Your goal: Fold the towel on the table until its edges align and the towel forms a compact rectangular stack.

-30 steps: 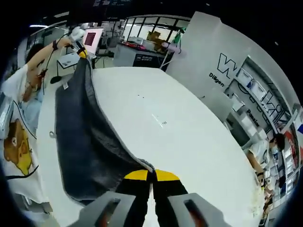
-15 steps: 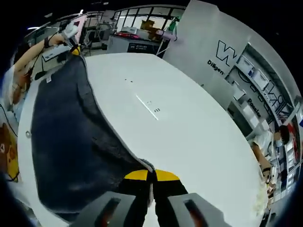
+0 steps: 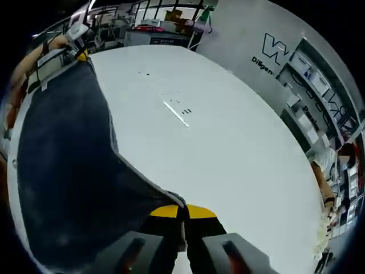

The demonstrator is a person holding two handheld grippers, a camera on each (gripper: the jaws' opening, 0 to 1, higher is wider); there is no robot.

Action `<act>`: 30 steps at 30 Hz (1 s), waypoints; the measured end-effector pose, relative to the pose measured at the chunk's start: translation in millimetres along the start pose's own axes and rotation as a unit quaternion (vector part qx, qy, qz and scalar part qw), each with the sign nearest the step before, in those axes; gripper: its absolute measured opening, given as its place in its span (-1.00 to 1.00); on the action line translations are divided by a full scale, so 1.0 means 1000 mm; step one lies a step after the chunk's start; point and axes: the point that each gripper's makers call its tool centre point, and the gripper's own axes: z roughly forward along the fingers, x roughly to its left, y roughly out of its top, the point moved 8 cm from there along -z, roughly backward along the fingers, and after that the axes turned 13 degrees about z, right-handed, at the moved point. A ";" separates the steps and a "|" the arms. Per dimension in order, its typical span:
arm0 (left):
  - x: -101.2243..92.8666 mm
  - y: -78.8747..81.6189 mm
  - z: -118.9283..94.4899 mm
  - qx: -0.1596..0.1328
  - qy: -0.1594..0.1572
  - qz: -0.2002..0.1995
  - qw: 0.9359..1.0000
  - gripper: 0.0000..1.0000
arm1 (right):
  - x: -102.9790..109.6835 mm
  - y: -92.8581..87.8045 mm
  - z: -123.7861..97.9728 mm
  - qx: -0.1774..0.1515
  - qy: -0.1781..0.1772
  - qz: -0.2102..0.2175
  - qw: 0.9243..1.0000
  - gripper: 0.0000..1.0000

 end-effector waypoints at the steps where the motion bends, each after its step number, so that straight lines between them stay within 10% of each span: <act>1: 0.000 -0.001 0.002 0.001 -0.002 -0.001 1.000 -0.88 | 0.000 -0.001 0.002 0.003 0.000 0.000 1.000 -0.95; 17: 0.007 -0.002 -0.004 -0.021 0.011 -0.028 0.999 -0.62 | -0.001 -0.002 0.000 -0.027 -0.003 0.022 0.999 -0.70; 23: 0.005 0.000 -0.030 -0.052 0.047 -0.021 0.997 -0.47 | 0.001 0.001 -0.027 -0.067 -0.013 0.026 0.997 -0.61; 30: -0.035 0.001 -0.074 -0.122 0.018 0.027 0.992 -0.34 | 0.025 -0.010 -0.078 -0.121 0.015 0.022 0.992 -0.56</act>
